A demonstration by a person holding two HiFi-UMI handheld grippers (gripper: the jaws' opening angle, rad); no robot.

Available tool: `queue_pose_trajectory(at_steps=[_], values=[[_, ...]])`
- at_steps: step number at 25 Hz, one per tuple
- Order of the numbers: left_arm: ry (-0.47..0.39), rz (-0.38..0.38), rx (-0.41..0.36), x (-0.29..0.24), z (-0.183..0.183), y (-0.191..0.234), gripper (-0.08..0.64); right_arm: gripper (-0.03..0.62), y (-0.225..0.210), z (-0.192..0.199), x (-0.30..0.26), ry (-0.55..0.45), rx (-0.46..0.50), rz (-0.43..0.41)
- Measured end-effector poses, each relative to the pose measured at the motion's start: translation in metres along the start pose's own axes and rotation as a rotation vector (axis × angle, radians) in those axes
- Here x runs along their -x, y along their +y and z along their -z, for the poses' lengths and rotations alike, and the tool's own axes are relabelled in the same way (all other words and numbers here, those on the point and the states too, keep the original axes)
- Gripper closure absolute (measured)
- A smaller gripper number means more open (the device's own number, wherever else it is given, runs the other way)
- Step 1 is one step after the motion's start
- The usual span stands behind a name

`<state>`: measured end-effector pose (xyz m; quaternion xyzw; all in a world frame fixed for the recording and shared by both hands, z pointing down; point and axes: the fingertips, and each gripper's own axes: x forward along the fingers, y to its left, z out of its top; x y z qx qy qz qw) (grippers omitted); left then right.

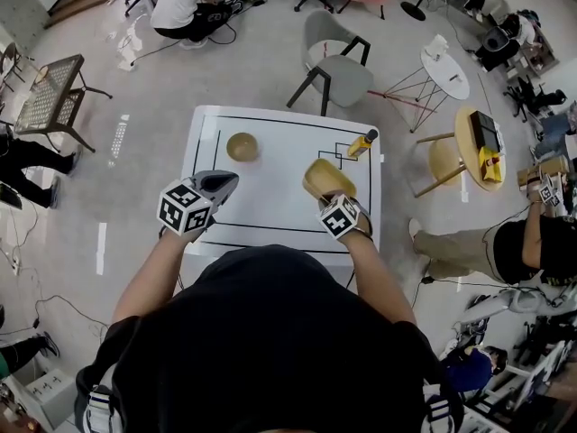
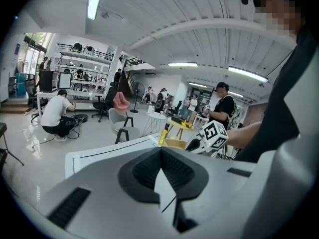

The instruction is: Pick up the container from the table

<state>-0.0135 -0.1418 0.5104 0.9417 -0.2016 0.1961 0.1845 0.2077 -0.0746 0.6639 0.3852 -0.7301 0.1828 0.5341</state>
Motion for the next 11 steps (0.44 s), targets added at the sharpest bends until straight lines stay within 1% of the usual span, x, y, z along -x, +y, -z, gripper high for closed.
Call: queue_pose_trajectory(at_steps=[11], values=[[0.010,0.012,-0.009,0.003,-0.001,0.000,0.554,0.565,0.008,-0.012,0.005,-0.021,0.001,0.007]])
